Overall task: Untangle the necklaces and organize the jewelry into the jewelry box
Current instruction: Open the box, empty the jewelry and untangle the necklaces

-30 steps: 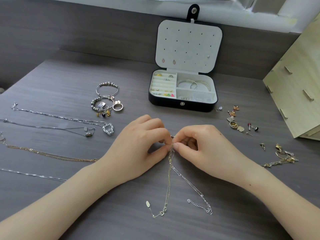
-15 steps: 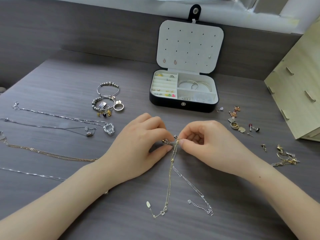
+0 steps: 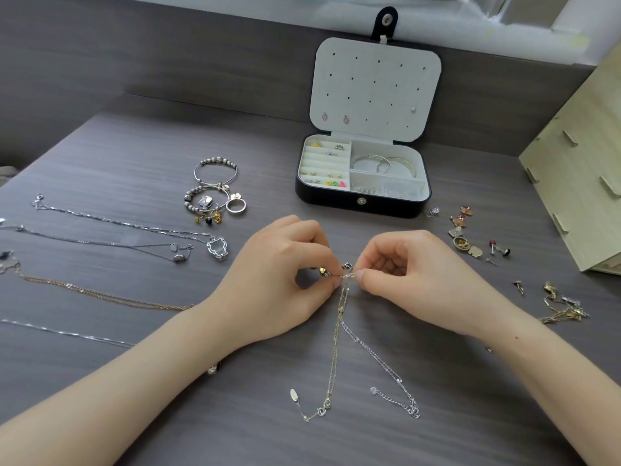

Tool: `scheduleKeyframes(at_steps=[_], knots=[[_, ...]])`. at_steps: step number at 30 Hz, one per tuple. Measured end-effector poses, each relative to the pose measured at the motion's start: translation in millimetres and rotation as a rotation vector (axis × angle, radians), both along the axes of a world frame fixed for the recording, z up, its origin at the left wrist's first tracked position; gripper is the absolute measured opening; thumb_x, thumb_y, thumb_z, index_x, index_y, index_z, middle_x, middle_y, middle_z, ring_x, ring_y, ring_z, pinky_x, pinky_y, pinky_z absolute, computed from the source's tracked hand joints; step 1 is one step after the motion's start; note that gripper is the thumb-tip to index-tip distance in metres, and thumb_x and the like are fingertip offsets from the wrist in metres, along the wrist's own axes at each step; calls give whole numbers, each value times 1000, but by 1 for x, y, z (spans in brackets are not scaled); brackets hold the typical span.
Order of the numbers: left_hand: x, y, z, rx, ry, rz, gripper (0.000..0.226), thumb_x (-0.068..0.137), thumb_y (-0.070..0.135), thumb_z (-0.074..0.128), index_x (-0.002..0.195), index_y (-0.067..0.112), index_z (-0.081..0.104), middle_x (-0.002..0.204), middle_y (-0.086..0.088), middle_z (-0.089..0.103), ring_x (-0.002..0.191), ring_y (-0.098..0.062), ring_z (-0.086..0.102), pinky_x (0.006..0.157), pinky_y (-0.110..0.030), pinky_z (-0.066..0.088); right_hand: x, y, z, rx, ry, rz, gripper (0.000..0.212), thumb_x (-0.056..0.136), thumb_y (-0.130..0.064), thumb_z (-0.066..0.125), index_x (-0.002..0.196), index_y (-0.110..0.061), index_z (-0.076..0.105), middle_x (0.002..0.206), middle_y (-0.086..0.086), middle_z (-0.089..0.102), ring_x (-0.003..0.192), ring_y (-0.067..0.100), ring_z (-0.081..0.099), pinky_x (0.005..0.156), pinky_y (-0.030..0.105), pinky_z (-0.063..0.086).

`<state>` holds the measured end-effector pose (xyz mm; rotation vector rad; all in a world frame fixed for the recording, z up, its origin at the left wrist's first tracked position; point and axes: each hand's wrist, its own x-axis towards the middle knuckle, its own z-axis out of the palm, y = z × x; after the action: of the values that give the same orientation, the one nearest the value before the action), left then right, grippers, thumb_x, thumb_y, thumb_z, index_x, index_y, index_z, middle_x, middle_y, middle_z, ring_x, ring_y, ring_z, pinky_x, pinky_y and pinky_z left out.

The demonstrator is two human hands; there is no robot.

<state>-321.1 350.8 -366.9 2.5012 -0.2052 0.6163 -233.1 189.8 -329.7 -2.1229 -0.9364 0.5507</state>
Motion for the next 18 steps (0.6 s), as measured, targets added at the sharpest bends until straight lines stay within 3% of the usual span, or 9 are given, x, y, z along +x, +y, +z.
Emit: scheduleKeyframes(at_steps=[5,12,15,18], knots=[[-1,-1,0,-51,3,25,12,73,24,61,70,18,71,73,8,58,66,-13,49,61,-25,39,-1,0,-1,-6,4,-38,13,78,-10,64,66,-15,65,56,-11,58,50,-1,49,52,10,38],[-3,0,0,55,14,-12,11,76,19,55,72,14,64,76,3,57,71,-15,47,66,-24,39,-2,2,-3,-11,-11,-80,13,77,-11,63,65,-16,64,51,-14,55,49,-1,48,50,9,37],[-4,-2,3,-25,48,-20,11,76,22,52,75,15,60,78,4,57,74,-13,49,71,-20,38,-4,2,-4,-8,-3,-77,13,77,-11,62,64,-17,63,52,-12,55,49,0,48,50,10,37],[-4,-4,8,-220,114,21,11,76,26,56,76,17,61,74,10,61,72,0,50,68,-8,35,-4,3,-4,-5,24,-88,11,76,-12,62,66,-16,64,52,-12,56,48,0,47,49,11,36]])
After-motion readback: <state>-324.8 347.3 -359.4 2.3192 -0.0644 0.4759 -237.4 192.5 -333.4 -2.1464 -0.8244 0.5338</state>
